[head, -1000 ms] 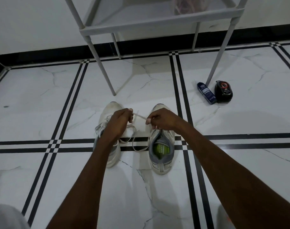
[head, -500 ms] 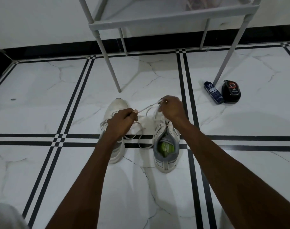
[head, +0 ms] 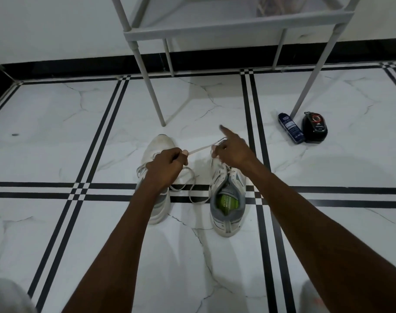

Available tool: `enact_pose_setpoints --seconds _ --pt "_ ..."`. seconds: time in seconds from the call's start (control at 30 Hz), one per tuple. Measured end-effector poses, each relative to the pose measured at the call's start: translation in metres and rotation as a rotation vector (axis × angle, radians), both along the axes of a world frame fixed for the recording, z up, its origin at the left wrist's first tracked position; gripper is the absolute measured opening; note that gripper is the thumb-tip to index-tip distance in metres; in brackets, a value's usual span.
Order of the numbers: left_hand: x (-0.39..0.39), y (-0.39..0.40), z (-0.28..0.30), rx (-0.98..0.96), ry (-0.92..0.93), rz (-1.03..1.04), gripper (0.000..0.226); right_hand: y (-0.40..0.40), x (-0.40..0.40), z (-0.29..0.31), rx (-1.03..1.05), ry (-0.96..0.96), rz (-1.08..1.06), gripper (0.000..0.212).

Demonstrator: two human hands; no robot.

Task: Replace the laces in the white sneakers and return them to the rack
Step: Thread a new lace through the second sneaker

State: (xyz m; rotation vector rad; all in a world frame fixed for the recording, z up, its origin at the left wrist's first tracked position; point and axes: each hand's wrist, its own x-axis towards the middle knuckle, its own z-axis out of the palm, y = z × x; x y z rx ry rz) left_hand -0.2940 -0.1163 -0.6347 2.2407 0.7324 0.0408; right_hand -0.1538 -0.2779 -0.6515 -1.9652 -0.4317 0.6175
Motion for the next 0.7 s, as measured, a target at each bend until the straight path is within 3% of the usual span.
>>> enact_pose_setpoints --seconds 0.07,0.13,0.17,0.3,0.43,0.53,0.7 --pt "0.002 -0.002 0.001 0.005 -0.010 -0.009 0.041 0.007 -0.012 0.009 -0.040 -0.008 0.283 0.053" --pt "0.004 -0.004 0.000 0.000 -0.019 -0.031 0.042 0.017 -0.024 0.012 -0.039 -0.045 0.404 0.025" --pt "0.005 -0.005 0.000 -0.004 -0.024 -0.036 0.041 0.019 -0.026 0.011 -0.029 -0.082 0.380 0.016" --pt "0.002 -0.001 -0.004 0.051 -0.053 -0.001 0.040 0.008 -0.009 0.003 -0.059 -0.178 0.067 0.019" --pt "0.005 -0.005 -0.006 0.102 -0.129 0.010 0.040 0.005 -0.015 -0.001 -0.041 -0.118 0.139 0.036" --pt "0.011 -0.009 -0.009 0.198 -0.164 -0.047 0.037 0.008 -0.025 0.001 -0.036 -0.207 0.214 0.019" --pt "0.017 -0.013 -0.012 0.242 -0.301 -0.103 0.034 0.004 -0.028 -0.001 -0.035 -0.179 0.173 0.017"
